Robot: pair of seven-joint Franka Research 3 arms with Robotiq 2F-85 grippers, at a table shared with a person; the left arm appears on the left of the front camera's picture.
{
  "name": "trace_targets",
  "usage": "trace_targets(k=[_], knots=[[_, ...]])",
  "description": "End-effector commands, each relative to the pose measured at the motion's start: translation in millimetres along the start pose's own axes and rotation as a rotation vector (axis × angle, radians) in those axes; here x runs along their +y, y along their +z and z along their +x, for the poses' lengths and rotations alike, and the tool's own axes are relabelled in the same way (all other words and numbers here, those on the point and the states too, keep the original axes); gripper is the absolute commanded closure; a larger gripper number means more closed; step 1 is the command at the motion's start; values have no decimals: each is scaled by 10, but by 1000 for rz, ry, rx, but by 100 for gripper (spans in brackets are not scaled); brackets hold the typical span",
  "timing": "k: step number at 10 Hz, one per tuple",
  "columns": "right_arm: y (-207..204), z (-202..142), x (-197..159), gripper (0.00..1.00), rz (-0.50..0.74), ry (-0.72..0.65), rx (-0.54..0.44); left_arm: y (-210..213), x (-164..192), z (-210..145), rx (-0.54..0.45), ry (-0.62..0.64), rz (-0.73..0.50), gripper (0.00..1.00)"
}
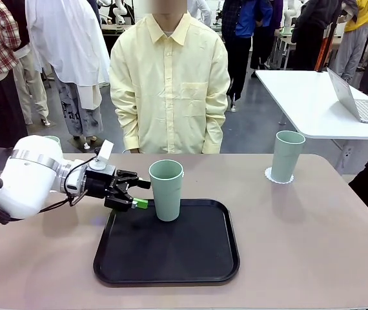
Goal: Place coasters on the table and set cups on them.
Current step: Take one Reusable plastic cup from the Flat Tray and place it on a coaster set by the human.
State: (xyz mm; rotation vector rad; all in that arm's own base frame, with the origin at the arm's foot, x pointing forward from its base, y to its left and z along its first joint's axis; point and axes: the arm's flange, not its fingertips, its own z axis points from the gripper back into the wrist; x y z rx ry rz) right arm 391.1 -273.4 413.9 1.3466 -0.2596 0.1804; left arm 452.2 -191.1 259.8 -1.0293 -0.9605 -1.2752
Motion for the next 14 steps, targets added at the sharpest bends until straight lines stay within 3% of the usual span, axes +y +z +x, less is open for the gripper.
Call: trace_targets(k=[1, 14], knots=[[4, -3, 3, 0, -1, -4, -1, -148, 65, -56, -7, -24, 23, 0], [4, -3, 3, 0, -1, -4, -1, -655, 189, -90, -20, -36, -43, 0]])
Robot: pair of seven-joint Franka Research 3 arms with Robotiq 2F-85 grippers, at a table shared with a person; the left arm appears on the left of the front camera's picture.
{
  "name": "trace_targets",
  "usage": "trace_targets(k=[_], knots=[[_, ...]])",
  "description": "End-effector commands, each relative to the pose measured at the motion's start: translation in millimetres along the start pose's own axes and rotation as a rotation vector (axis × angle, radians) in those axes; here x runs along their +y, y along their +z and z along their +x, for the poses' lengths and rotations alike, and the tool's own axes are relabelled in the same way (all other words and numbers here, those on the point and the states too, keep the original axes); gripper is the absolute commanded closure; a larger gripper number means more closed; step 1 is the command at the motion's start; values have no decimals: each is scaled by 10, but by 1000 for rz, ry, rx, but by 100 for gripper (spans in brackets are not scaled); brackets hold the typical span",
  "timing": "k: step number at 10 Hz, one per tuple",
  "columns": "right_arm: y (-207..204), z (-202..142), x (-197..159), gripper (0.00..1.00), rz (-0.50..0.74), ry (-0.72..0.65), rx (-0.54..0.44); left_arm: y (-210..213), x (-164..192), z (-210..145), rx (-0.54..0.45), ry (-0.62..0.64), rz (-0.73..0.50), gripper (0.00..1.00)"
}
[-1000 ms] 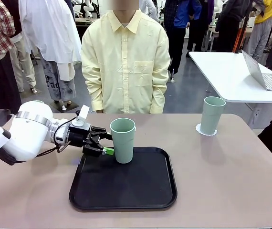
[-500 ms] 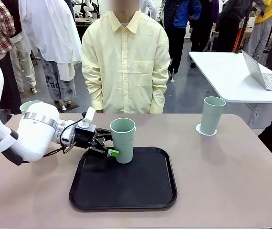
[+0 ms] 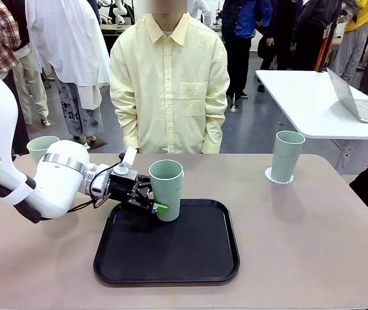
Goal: Place coasters on the table and set cups on them.
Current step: Take one Reusable plastic cup from the Flat Tray and place it on a coaster set by the human.
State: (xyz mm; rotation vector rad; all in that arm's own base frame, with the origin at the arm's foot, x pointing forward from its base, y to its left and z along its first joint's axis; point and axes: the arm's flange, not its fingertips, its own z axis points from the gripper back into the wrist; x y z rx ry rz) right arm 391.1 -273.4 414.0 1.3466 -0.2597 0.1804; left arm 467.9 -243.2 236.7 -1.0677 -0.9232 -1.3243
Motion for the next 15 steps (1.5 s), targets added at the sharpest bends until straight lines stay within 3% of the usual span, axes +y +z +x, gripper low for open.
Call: trace_targets(k=[1, 2, 3, 4, 5, 7, 10, 12, 15], knots=[[4, -3, 3, 0, -1, -4, -1, -88, 34, -19, -42, -39, 14, 58], [4, -3, 3, 0, -1, -4, -1, -86, 29, -5, -47, -42, 9, 58], [4, -3, 3, 0, -1, -4, -1, -75, 23, 3, -50, -39, 5, 100], [4, -3, 3, 0, -1, -4, -1, -71, 25, 13, -43, -41, 7, 64], [4, -3, 3, 0, -1, -4, -1, -67, 34, -9, -37, -34, 12, 100], [4, -3, 3, 0, -1, -4, -1, -22, 27, 106, -43, 0, 21, 100], [4, -3, 3, 0, -1, -4, -1, 112, 6, 864, -14, 52, 7, 100], [4, -3, 3, 0, -1, -4, -1, 138, 23, 1184, -2, 46, 14, 100], [4, -3, 3, 0, -1, -4, -1, 182, 42, 1127, -9, 100, 5, 100]])
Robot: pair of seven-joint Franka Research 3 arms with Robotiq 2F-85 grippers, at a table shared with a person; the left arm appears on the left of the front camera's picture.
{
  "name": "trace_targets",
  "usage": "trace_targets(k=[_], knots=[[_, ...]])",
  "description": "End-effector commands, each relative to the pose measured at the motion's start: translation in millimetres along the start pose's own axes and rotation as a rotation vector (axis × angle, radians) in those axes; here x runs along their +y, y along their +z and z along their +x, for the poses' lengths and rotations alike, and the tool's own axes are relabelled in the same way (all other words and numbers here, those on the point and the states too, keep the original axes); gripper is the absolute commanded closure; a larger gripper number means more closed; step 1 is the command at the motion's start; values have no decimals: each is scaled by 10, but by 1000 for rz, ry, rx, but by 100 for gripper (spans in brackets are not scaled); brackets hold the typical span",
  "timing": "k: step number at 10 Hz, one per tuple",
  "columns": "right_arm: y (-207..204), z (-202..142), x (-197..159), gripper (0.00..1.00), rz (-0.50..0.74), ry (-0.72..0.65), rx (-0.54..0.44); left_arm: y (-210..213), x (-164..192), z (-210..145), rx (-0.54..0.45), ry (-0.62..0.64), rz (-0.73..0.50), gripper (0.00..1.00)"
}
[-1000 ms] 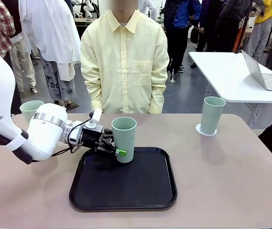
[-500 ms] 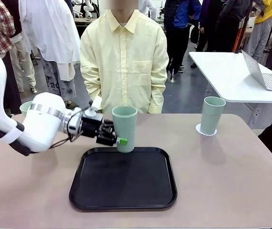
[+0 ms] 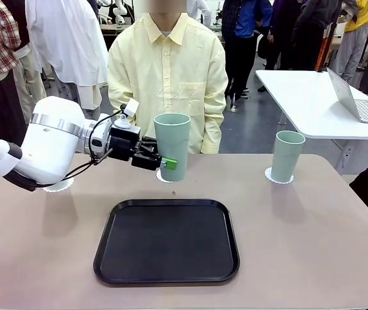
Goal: Place coasters on the table and set cups on them.
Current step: Take one Reusable plastic cup from the Flat Tray and place it on a coaster set by the human.
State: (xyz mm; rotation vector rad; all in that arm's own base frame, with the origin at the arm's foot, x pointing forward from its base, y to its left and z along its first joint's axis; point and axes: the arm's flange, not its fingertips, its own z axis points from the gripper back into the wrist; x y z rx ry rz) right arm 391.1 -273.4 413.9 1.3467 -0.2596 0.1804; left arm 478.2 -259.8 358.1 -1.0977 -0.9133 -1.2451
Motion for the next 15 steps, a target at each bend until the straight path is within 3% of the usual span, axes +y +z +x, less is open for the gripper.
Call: trace_targets(k=[1, 4, 5, 8, 10, 12, 15], knots=[[4, -3, 3, 0, -1, -4, -1, 1, -8, 65, -3, -16, 0, 100], [4, -3, 3, 0, -1, -4, -1, 1, -8, 65, -3, -16, 0, 100], [4, -3, 3, 0, -1, -4, -1, 0, 5, 0, -1, -2, 0, 17], [4, -3, 3, 0, -1, -4, -1, 52, 886, -42, 56, -99, 33, 17], [4, -3, 3, 0, -1, -4, -1, 96, 1322, -23, 36, -142, 16, 17], [4, -3, 3, 0, -1, -4, -1, 126, 1632, -25, 23, -161, 8, 17], [4, -3, 3, 0, -1, -4, -1, 109, 1758, -77, 4, -125, 8, 17]])
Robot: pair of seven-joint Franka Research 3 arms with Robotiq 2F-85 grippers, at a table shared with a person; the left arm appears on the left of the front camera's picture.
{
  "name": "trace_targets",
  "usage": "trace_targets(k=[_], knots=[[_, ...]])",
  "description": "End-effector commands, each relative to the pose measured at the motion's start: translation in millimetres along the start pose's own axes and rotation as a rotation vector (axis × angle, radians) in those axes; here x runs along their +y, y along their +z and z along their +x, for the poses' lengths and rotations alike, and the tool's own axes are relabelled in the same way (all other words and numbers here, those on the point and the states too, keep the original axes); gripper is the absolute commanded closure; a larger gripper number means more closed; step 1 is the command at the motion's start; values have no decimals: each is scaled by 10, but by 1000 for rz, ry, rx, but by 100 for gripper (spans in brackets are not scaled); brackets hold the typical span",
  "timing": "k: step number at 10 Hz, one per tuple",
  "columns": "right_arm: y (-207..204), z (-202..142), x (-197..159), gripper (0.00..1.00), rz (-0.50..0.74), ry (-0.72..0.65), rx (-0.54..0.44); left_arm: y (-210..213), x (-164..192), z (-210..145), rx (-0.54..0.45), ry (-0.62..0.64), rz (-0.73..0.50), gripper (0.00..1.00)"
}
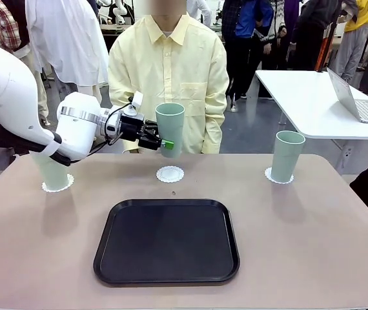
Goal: Place coasters on the table and set cups on them.
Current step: Take one Reusable plastic cup from the Flat Tray and place it on a coaster set by the human.
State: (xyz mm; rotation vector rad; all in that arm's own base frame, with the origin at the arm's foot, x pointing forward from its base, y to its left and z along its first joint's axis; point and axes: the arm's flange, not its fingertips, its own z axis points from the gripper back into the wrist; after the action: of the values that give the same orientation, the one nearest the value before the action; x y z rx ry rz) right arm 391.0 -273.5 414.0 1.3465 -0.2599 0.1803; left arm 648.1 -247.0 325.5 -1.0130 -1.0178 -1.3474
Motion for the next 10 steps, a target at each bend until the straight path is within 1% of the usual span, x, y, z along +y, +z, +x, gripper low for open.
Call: trace_targets(k=[1, 2, 6, 10], knots=[[2, -2, 2, 0, -1, -4, -1, -37, -98, 98, 7, 53, -19, 17], [2, -2, 2, 0, -1, -4, -1, 0, 0, 0, 0, 0, 0, 17], [2, -2, 2, 0, -1, -4, -1, -19, -14, -15, -2, 16, -3, 17], [2, -2, 2, 0, -1, -4, -1, -6, 129, -255, 13, -7, 8, 17]])
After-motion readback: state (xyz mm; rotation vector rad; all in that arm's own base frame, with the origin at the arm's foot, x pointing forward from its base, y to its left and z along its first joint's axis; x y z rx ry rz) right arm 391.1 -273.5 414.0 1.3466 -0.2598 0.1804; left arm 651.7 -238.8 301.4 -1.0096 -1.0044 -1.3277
